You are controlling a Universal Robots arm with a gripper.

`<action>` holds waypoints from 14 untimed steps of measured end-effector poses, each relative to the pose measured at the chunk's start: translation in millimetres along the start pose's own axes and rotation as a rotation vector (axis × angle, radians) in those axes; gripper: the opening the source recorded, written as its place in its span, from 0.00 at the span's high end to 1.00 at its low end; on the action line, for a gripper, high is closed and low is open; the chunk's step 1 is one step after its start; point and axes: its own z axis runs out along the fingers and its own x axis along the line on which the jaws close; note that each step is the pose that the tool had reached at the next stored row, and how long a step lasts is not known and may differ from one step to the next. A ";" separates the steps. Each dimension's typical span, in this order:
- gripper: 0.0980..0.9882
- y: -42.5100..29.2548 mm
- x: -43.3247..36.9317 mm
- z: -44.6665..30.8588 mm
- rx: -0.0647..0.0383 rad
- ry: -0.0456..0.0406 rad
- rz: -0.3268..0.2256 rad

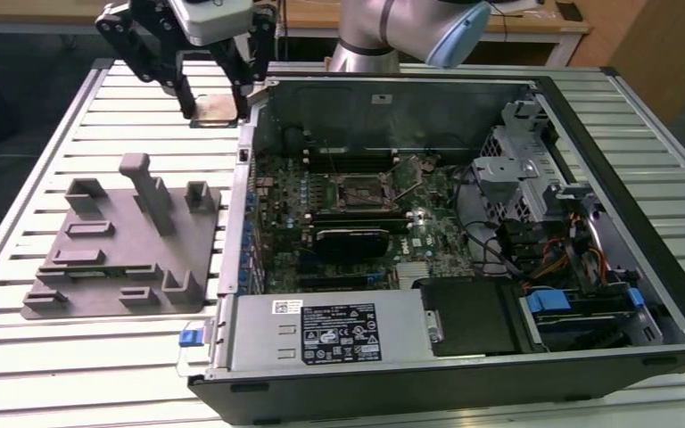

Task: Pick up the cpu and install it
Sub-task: 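Pick up the cpu and move it towards the insertion slot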

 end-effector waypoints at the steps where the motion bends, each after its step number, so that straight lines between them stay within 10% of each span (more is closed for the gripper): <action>1: 0.50 0.1 -2.2 0.1 0.000 0.0000 0.000; 14: 0.50 1.0 -30.2 1.0 0.000 0.0000 0.000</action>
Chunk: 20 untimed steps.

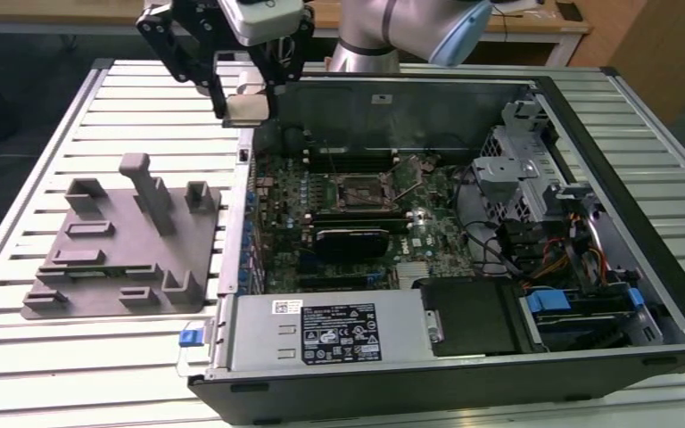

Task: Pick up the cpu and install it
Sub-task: 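Pick up the cpu and move it towards the insertion slot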

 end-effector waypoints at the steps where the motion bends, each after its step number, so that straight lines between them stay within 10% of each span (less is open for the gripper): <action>1: 0.50 0.1 -2.0 0.1 0.000 0.0000 0.000; 20: 0.50 1.4 -41.2 1.4 0.000 0.0000 0.000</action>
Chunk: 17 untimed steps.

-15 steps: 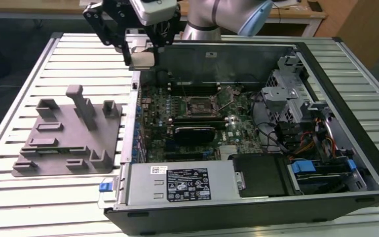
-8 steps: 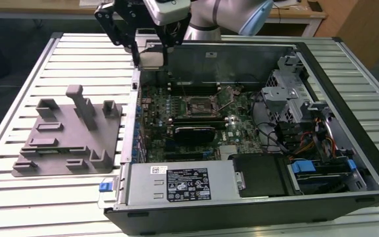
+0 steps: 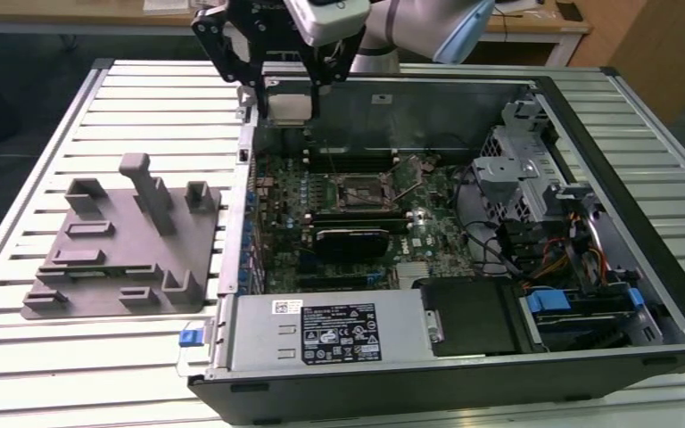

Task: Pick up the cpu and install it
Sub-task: 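Pick up the cpu and move it towards the insertion slot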

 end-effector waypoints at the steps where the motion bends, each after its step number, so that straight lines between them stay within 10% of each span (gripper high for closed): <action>1: 0.50 0.1 -1.7 0.0 0.000 0.0000 0.000; 17: 0.50 0.3 -22.9 13.4 0.000 0.0000 0.000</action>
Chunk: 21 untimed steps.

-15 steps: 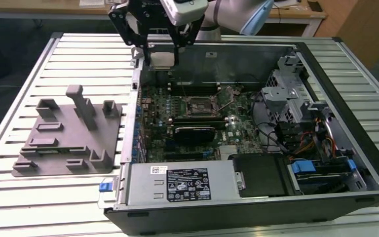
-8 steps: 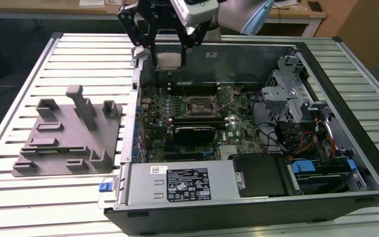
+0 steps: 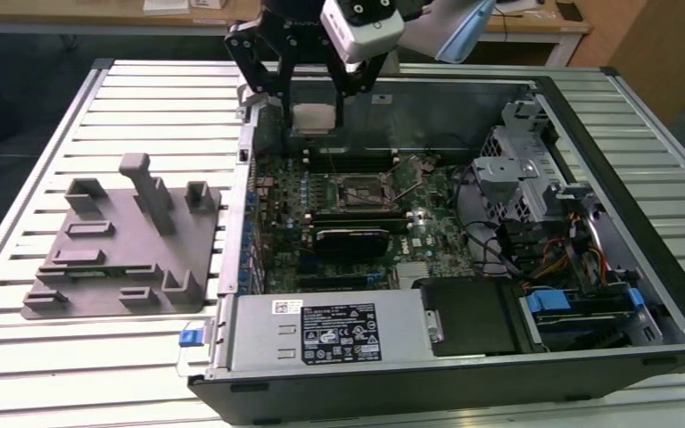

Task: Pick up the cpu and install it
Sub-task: 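Pick up the cpu and move it towards the insertion slot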

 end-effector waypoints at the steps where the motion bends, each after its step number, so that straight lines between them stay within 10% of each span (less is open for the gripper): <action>1: 0.50 -0.1 -0.6 1.9 0.000 0.0001 0.000; 21: 0.50 -0.1 -23.3 37.3 0.001 0.0057 0.000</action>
